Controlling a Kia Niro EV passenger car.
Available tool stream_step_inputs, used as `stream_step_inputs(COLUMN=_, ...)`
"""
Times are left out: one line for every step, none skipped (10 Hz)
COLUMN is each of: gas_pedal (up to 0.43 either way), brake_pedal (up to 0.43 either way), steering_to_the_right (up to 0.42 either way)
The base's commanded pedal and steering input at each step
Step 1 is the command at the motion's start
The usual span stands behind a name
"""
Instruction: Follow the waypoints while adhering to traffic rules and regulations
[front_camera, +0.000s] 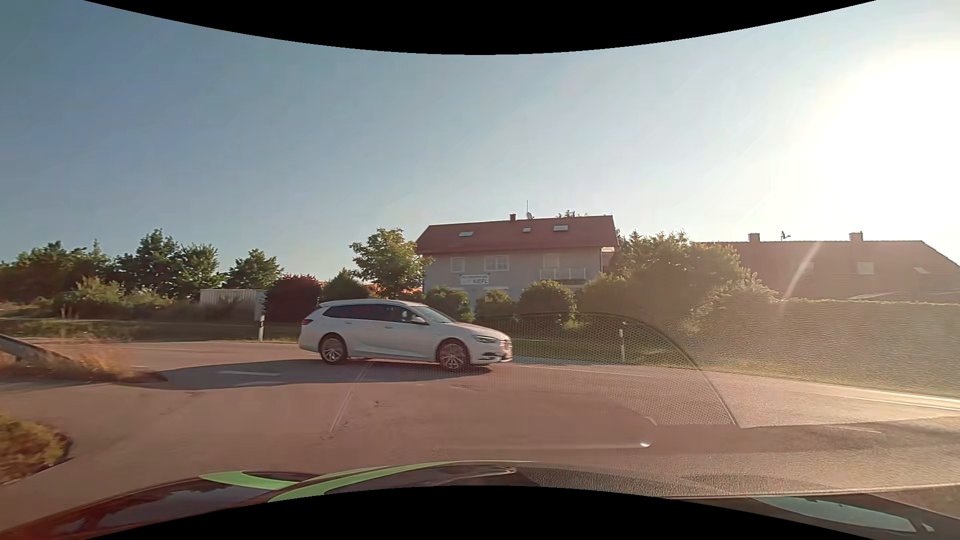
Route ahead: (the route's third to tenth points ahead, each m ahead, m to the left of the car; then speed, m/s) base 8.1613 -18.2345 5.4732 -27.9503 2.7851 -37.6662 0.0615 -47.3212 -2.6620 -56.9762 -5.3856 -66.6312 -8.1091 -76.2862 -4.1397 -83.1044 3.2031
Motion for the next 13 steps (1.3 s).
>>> stream_step_inputs(gas_pedal=0.0, brake_pedal=0.11, steering_to_the_right=0.388)
stream_step_inputs(gas_pedal=0.0, brake_pedal=0.122, steering_to_the_right=0.388)
stream_step_inputs(gas_pedal=0.0, brake_pedal=0.128, steering_to_the_right=0.388)
stream_step_inputs(gas_pedal=0.0, brake_pedal=0.14, steering_to_the_right=0.388)
stream_step_inputs(gas_pedal=0.0, brake_pedal=0.146, steering_to_the_right=0.388)
stream_step_inputs(gas_pedal=0.0, brake_pedal=0.159, steering_to_the_right=0.388)
stream_step_inputs(gas_pedal=0.0, brake_pedal=0.152, steering_to_the_right=0.388)
stream_step_inputs(gas_pedal=0.0, brake_pedal=0.146, steering_to_the_right=0.388)
stream_step_inputs(gas_pedal=0.0, brake_pedal=0.091, steering_to_the_right=0.388)
stream_step_inputs(gas_pedal=0.0, brake_pedal=0.0, steering_to_the_right=0.388)
stream_step_inputs(gas_pedal=0.0, brake_pedal=0.0, steering_to_the_right=0.388)
stream_step_inputs(gas_pedal=0.0, brake_pedal=0.0, steering_to_the_right=0.389)
stream_step_inputs(gas_pedal=0.0, brake_pedal=0.159, steering_to_the_right=0.393)
